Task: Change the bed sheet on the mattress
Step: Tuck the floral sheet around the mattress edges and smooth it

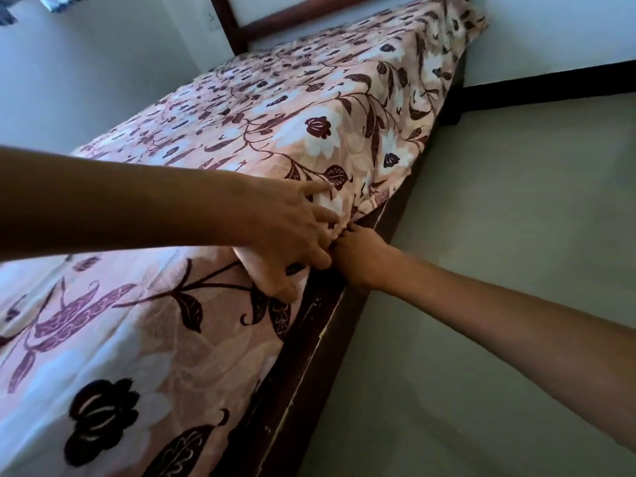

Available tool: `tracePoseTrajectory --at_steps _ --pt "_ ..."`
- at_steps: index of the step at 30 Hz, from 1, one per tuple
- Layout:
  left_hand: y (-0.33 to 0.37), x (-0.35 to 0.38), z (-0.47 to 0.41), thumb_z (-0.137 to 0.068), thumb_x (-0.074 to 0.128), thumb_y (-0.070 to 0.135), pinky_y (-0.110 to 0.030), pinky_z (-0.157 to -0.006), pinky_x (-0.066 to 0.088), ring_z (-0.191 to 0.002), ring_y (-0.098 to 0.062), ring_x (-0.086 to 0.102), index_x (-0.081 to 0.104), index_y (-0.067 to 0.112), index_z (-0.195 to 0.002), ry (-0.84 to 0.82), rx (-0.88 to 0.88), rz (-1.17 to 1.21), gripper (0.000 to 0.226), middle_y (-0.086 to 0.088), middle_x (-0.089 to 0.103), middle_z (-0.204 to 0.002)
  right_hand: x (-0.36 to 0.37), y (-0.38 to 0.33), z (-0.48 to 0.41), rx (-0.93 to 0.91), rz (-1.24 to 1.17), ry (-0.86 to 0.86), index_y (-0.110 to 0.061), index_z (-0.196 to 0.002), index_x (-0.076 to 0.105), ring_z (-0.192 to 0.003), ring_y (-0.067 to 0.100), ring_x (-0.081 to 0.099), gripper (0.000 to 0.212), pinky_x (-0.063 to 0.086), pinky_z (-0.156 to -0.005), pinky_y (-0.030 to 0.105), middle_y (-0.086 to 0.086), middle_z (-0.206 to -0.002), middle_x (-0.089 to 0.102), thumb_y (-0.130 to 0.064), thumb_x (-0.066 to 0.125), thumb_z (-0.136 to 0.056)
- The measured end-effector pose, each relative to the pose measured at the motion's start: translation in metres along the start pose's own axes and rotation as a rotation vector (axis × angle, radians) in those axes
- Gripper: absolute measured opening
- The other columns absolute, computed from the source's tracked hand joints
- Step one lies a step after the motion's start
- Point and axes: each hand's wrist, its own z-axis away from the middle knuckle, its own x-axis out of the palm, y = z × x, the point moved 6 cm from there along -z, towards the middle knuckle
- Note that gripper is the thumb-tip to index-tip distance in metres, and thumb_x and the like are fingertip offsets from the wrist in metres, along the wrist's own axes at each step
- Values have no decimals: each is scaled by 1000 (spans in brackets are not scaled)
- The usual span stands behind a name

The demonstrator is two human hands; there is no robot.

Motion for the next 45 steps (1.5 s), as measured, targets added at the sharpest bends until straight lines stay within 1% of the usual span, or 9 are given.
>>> tracePoseTrajectory --at_steps 3,10,18,28,31,34,38,41,45 --pt "2 1 3 -86 36 61 -55 -112 -14 -145 -19 -4 32 33 -139 -57 -35 1 60 6 27 -151 5 5 -2 15 -37 -24 -17 -145 30 -144 27 13 65 14 -116 38 9 -155 19 -26 59 -88" --pt "7 -5 -31 -93 21 60 -50 -114 -12 -145 -21 -4 29 26 -143 -63 -45 -19 61 3 28 -152 47 43 115 104 -234 -7 -22 -148 -14 -144 19 -13 94 -7 -111 27 4 -156 -18 -24 58 -88" --pt "-66 -21 -95 -95 20 56 -52 -115 -8 -145 -21 -6 24 27 -146 -28 -117 -66 58 8 18 -156 30 114 81 257 -257 178 -15 -150 -4 -144 23 -13 85 -5 -115 34 7 -157 -10 -30 55 -90" --pt "-125 -34 -145 -92 24 62 -52 -115 -4 -145 -24 0 26 32 -144 46 -117 -66 61 11 20 -155 47 163 33 74 -363 267 -16 -150 -1 -145 16 -6 85 -12 -104 18 4 -158 -5 -20 55 -87" --pt "-129 -39 -153 -92 29 60 -54 -115 -5 -145 -24 1 30 35 -141 35 -44 -55 56 9 24 -153 44 176 33 30 -290 435 -7 -147 23 -143 21 12 92 -7 -107 24 13 -154 20 -11 69 -68" --pt "-138 -41 -156 -92 27 58 -54 -114 -6 -144 -24 4 35 36 -137 16 5 -98 51 9 29 -150 48 183 16 -36 -200 405 -8 -149 17 -140 11 -2 95 -14 -105 20 7 -156 11 -17 67 -68" --pt "-150 -42 -145 -90 23 60 -53 -114 -7 -144 -22 5 38 38 -132 14 14 -77 50 14 31 -148 30 195 -49 -116 18 173 -10 -143 31 -139 25 24 82 11 -118 35 10 -148 31 -30 68 -72" --pt "-153 -40 -137 -87 20 63 -52 -111 -11 -145 -23 1 38 37 -131 42 1 -6 54 13 33 -146 21 210 -85 -97 -2 -56 -20 -127 52 -123 22 46 52 39 -96 29 0 -132 51 -25 69 -78" --pt "-153 -40 -139 -86 22 66 -52 -113 -9 -145 -24 2 32 34 -137 52 -23 10 61 11 28 -150 22 213 -67 -157 64 31 -16 -139 39 -132 27 36 69 31 -109 36 7 -142 41 -27 69 -78"
